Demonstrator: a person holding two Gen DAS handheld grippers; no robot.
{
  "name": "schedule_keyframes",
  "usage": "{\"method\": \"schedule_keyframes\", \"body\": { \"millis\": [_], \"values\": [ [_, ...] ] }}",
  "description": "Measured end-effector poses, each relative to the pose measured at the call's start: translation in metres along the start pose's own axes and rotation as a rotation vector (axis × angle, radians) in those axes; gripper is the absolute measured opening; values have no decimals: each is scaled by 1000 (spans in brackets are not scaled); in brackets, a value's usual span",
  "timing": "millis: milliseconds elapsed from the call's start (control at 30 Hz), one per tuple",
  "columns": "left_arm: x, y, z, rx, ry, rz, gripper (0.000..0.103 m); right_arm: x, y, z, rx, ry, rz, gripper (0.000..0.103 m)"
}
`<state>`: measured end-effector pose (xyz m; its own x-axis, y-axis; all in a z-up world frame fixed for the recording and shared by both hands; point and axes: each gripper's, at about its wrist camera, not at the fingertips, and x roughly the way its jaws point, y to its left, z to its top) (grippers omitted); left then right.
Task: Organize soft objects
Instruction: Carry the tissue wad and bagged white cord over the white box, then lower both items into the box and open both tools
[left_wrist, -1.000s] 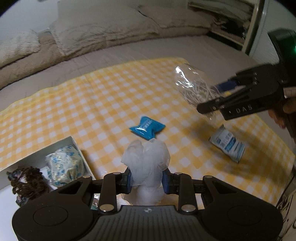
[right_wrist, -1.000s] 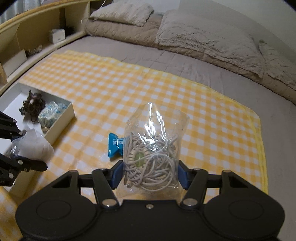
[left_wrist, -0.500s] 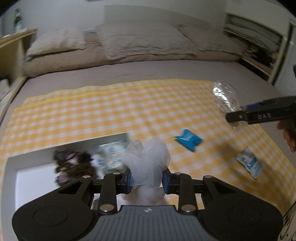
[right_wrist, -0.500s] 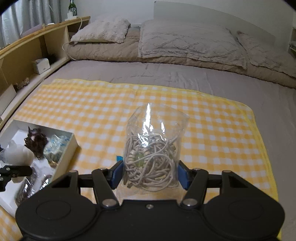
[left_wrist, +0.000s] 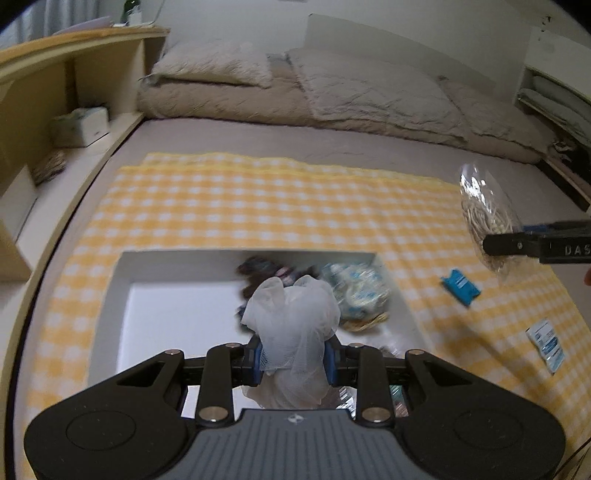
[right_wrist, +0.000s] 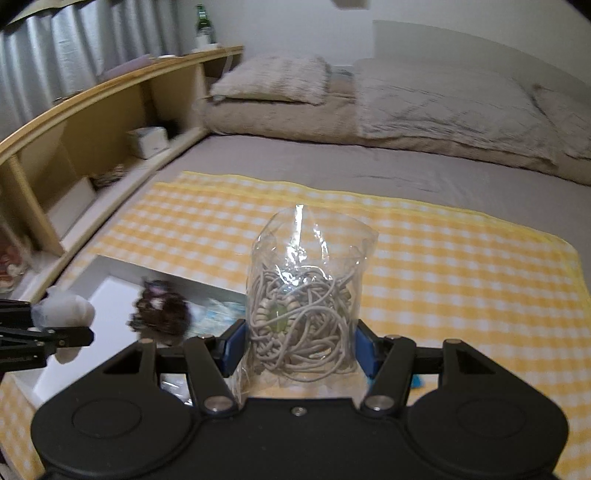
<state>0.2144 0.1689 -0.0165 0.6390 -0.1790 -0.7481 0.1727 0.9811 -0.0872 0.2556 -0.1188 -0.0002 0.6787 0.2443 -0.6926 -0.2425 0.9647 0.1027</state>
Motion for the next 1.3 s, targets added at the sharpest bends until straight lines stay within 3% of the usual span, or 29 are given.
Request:
{"method": "schedule_keyframes", "body": {
  "millis": [267,567,800,1000,1033,1067,1100,1300],
  "values": [
    [-1,29,-35,-16,94,21,32,17,64,3,-130,14,118,61],
    [15,30,-69,-9,229,-17,33,49,135,-14,-374,82,253,61],
    [17,31,-75,15,248,-42,33,76,179,-30,-446,153,343,61],
    [24,34,-76,5,262,-42,33,95,198,-36,-461,164,375,64],
    [25,34,-76,1,265,-40,33,96,198,-36,-461,159,377,69],
    [26,35,-76,-4,266,-39,33,96,197,-36,-460,159,375,81],
    [26,36,-76,-10,264,-39,33,96,196,-36,-461,160,372,83],
    [27,39,-74,-71,247,-28,33,93,185,-31,-445,171,372,83]
  ]
}}
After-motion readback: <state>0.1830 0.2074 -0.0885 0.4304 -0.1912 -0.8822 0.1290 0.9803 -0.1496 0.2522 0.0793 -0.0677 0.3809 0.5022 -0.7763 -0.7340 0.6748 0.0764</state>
